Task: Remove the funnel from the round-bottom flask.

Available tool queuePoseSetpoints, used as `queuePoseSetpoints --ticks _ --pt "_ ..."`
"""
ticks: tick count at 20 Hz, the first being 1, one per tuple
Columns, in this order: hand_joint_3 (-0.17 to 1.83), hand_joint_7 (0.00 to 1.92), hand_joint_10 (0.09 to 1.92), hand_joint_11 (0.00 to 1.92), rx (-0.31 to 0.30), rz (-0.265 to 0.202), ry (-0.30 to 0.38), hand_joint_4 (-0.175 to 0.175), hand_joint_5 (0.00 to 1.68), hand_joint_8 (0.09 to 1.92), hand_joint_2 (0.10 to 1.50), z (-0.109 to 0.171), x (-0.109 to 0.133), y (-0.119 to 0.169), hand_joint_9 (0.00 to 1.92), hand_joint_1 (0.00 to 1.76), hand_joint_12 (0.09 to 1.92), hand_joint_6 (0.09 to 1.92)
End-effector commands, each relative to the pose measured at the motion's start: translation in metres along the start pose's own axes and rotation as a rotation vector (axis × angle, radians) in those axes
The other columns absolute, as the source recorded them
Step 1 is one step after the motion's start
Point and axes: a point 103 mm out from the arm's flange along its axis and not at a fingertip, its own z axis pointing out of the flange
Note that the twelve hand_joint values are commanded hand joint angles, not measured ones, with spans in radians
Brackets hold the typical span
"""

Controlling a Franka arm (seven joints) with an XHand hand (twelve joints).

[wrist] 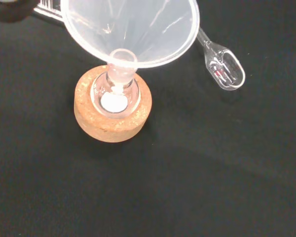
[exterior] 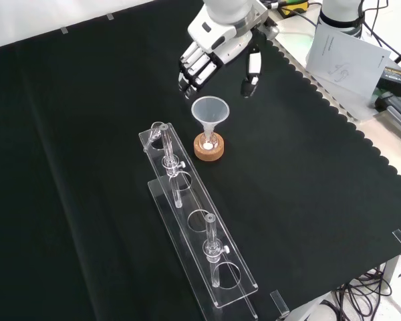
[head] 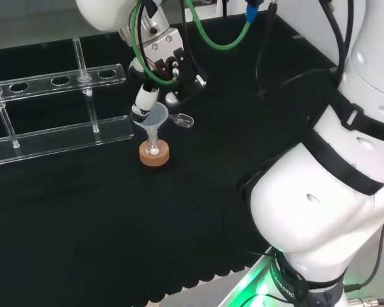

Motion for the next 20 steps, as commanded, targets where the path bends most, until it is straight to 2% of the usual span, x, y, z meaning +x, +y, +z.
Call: queuePoseSetpoints --ticks 1,5,8,14,16,20 --pt "0.3 0.0 0.82 0.21 0.008 -0.004 -0.012 -0.01 0.09 0.4 0.67 0.008 0.009 0.007 0.07 0.61 1.52 0.09" --pt "0.29 0.0 0.82 0.21 0.028 0.011 -0.046 -0.01 0.08 0.4 0.67 0.014 0.014 0.011 0.07 0.6 1.53 0.09" --pt "0.29 0.0 0.84 0.2 0.019 0.024 -0.064 -0.009 0.08 0.39 0.67 0.017 0.017 0.012 0.05 0.6 1.54 0.09" --pt "0.28 0.0 0.85 0.19 0.026 0.031 -0.059 -0.008 0.07 0.38 0.67 0.026 0.016 0.017 0.04 0.6 1.54 0.09" --pt "0.28 0.0 0.85 0.19 0.032 0.037 -0.071 -0.008 0.07 0.38 0.67 0.024 0.026 0.018 0.04 0.6 1.55 0.09" --pt "0.28 0.0 0.85 0.19 0.054 0.024 -0.05 -0.008 0.07 0.37 0.67 0.035 0.018 0.023 0.04 0.6 1.55 0.09"
